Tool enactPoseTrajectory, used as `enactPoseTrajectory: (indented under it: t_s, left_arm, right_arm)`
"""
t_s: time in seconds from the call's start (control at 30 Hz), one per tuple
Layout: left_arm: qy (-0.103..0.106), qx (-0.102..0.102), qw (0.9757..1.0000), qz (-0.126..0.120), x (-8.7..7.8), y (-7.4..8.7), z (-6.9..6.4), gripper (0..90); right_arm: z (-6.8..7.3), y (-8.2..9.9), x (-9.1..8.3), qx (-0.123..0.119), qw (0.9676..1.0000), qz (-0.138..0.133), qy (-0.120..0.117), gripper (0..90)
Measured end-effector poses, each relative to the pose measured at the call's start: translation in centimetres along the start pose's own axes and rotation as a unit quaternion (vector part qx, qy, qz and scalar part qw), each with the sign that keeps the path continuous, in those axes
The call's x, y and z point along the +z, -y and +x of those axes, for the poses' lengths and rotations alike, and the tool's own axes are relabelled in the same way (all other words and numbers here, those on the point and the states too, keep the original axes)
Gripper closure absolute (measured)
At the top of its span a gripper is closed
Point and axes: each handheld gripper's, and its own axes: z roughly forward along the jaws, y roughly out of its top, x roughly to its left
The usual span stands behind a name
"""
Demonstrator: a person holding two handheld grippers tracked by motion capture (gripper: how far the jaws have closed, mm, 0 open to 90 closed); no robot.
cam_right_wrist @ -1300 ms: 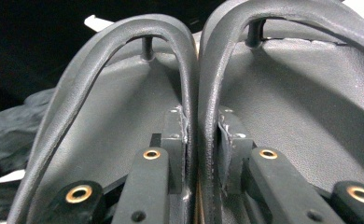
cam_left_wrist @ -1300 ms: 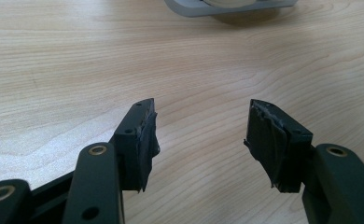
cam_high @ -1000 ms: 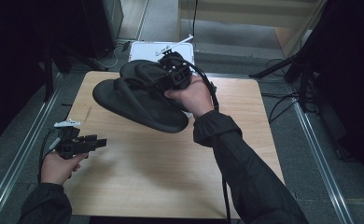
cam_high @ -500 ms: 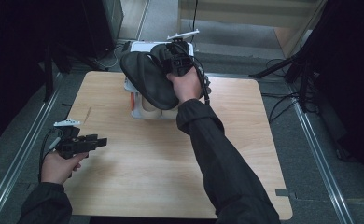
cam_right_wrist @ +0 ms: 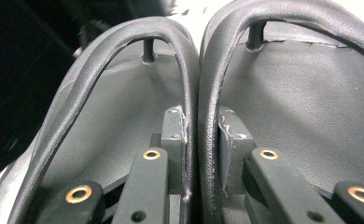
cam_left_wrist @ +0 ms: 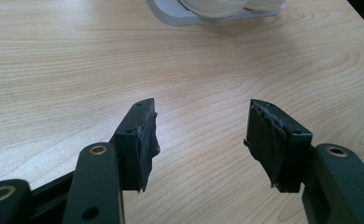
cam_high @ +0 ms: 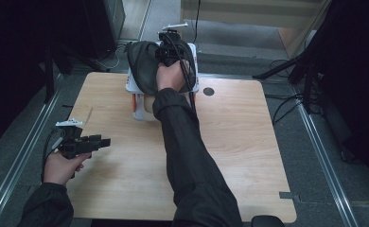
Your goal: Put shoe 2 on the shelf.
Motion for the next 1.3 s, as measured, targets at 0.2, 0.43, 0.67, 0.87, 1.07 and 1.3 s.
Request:
enactPoseTrajectory:
  t_s: [0.2,0.43,0.67,0.87,1.07,1.3]
  left_arm:
    - [0.002,0.006,1.0000,0.004,0.1,-0.1,-0.1,43.0]
    - [0.002,0.005,1.0000,0.000,0.0,-0.2,0.0,43.0]
    - [0.003,0.002,1.0000,-0.002,0.1,-0.2,0.1,43.0]
    - [0.003,0.002,1.0000,-0.002,0.1,-0.1,0.1,43.0]
    - [0.003,0.002,1.0000,0.000,0.1,-0.1,0.1,43.0]
    - [0.003,0.003,1.0000,0.003,0.1,-0.1,0.1,43.0]
  right_arm:
    - [0.5,-0.5,1.1,0.033,0.9992,-0.013,0.020,75.9]
    - [-0.1,-0.6,1.8,0.063,0.9973,-0.019,0.032,75.9]
    - [-0.2,-0.6,2.2,0.072,0.9962,-0.026,0.042,75.8]
    - [-0.3,-0.5,2.4,0.072,0.9960,-0.024,0.047,75.7]
    - [-0.5,0.0,2.5,0.078,0.9953,-0.037,0.043,75.8]
    - [-0.4,-0.1,2.4,0.080,0.9954,-0.035,0.039,71.9]
